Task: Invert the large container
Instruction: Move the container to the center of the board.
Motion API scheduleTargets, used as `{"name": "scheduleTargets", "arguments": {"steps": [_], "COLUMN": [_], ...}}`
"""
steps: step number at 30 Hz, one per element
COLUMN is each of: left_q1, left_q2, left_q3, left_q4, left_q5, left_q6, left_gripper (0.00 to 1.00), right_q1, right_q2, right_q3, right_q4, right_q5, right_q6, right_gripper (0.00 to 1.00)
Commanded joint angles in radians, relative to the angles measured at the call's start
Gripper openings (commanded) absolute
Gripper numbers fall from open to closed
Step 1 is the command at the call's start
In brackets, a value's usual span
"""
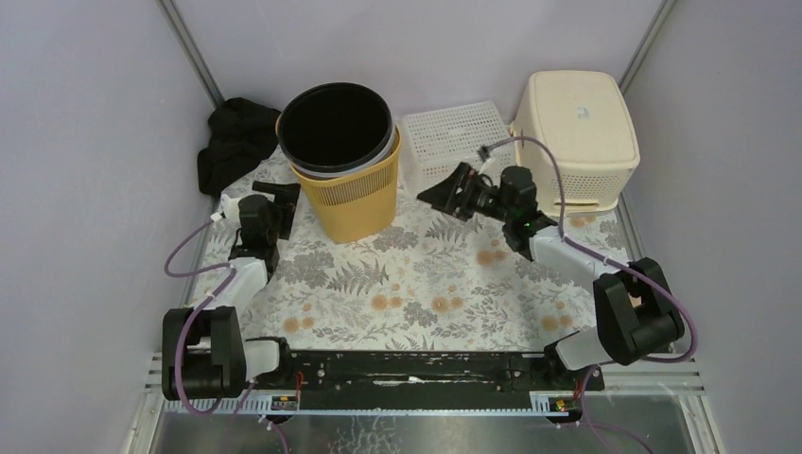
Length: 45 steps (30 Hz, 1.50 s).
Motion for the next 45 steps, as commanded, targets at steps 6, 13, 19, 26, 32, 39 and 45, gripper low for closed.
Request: {"name": "scheduleTargets", "arguments": {"steps": [6, 13, 19, 26, 32, 39, 45], "left_q1": [-0.026, -0.026, -0.028, -0.042, -0.067, -0.128, -0.207], "left_q2": [0.004, 0.019, 0.045, 0.125, 0.131, 0.129, 0.095], "left_q3": [0.06, 0.083, 0.109, 0.176, 0.173, 0.151, 0.134], "left_q4": [0.004, -0.026, -0.036, -0.089, -0.118, -0.112, -0.117], "left_q5": [0.045, 0.061, 0.087, 0.152, 0.176, 0.182, 0.163], "left_q6": [0.052, 0.067, 0.081, 0.121, 0.144, 0.154, 0.154], "left_gripper": [0.97, 0.97, 0.97, 0.97, 0.97, 0.97, 0.97], "right_q1": [-0.137, -0.121, -0.039, 0.039, 0.057, 0.087, 0.113], "right_q2": [0.34, 0.633, 0.735, 0.698, 0.594, 0.489, 0.383], "right_q3": [0.381, 0.655, 0.728, 0.574, 0.361, 0.222, 0.152], "right_q4": [0.125, 0.291, 0.291, 0.36, 0.447, 0.462, 0.394], "right_q5": [0.038, 0.029, -0.028, -0.049, -0.063, -0.054, -0.036], "right_q6": [0.147, 0.373, 0.384, 0.367, 0.359, 0.321, 0.26], "right_gripper": [0.98, 0.98, 0.97, 0.97, 0.97, 0.97, 0.97]}}
